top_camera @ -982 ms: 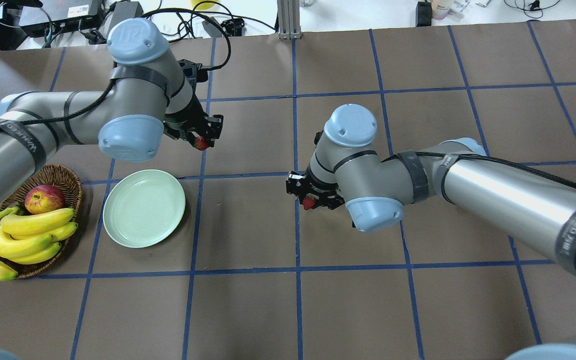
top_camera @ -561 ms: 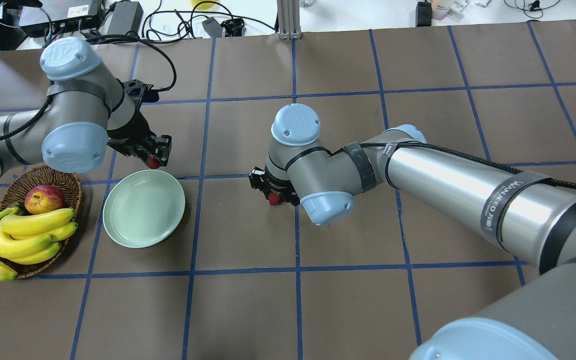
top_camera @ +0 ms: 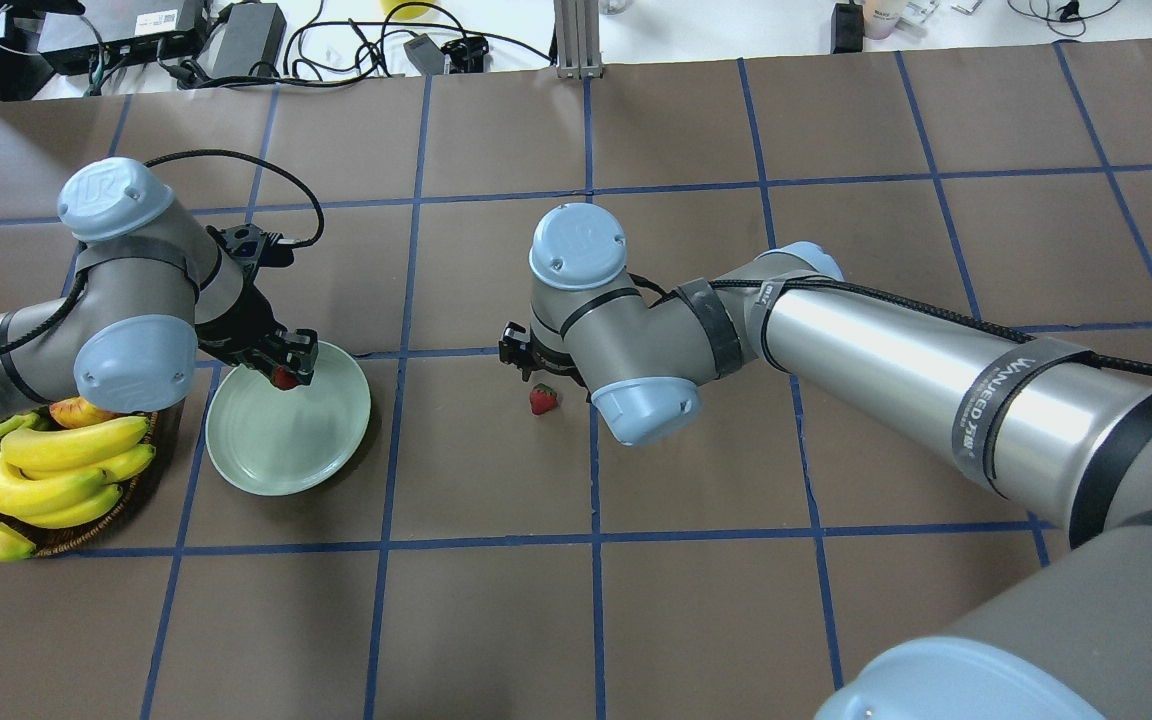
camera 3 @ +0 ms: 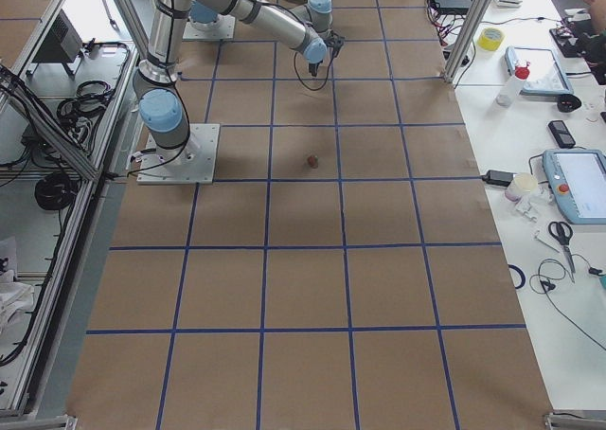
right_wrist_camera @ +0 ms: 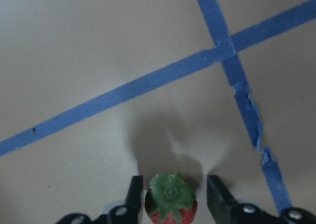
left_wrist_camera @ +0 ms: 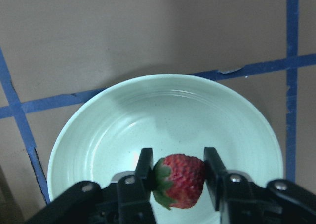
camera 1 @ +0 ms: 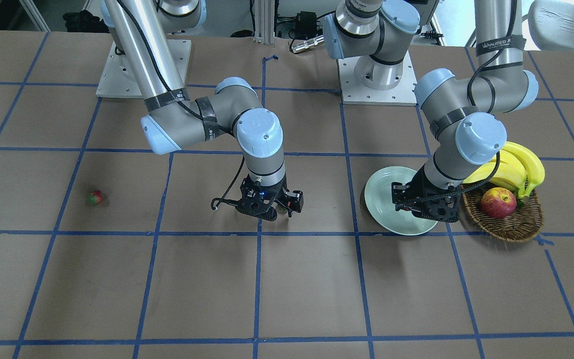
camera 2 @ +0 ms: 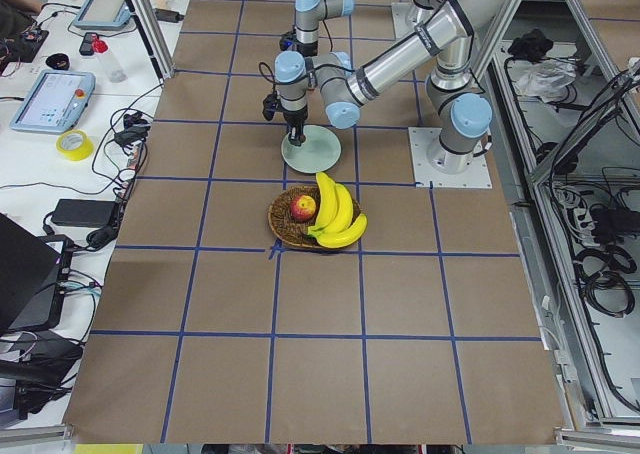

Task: Collect all strawberries into plate
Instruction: 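Drop the strawberry on the plate with left gripper while right sets another centrally, then grasp the center strawberry with the left gripper while the right grasps the last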

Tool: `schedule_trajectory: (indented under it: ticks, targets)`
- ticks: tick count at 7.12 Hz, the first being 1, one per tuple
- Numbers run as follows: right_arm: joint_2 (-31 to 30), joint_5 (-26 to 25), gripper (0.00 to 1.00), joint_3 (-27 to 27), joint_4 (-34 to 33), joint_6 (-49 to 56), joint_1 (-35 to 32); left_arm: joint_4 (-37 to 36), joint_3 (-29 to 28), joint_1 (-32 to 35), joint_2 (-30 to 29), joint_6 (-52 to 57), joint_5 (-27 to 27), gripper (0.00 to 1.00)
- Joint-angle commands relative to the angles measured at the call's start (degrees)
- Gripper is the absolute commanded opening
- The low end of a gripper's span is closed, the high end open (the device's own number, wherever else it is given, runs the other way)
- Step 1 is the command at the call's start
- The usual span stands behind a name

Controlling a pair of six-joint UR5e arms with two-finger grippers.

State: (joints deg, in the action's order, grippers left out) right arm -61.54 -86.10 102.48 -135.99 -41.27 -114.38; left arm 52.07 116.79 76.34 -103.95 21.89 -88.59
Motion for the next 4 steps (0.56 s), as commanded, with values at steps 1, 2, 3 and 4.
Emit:
schedule_trajectory:
  ticks: [1, 2, 3, 4]
  targets:
    - [-6.1, -2.0, 1.00, 0.5, 7.8, 12.9, 7.5, -1.4, -0.1, -0.1, 0.5, -0.1, 0.2, 1.00]
    - [-9.2, -2.1, 1.00, 1.3, 13.1, 19.3, 12.4, -0.1, -3.1, 0.3, 0.9, -0.3, 0.3, 1.00]
    - [-11.6, -2.2, 1.00, 3.3, 14.8, 27.4, 16.3, 1.9, -4.5, 2.6, 1.5, -2.4, 0.3, 1.00]
    - [-12.8, -5.1, 1.00, 5.9, 14.6, 36.2, 20.6, 2.0, -4.8, 7.5, 1.8, -10.8, 0.3, 1.00]
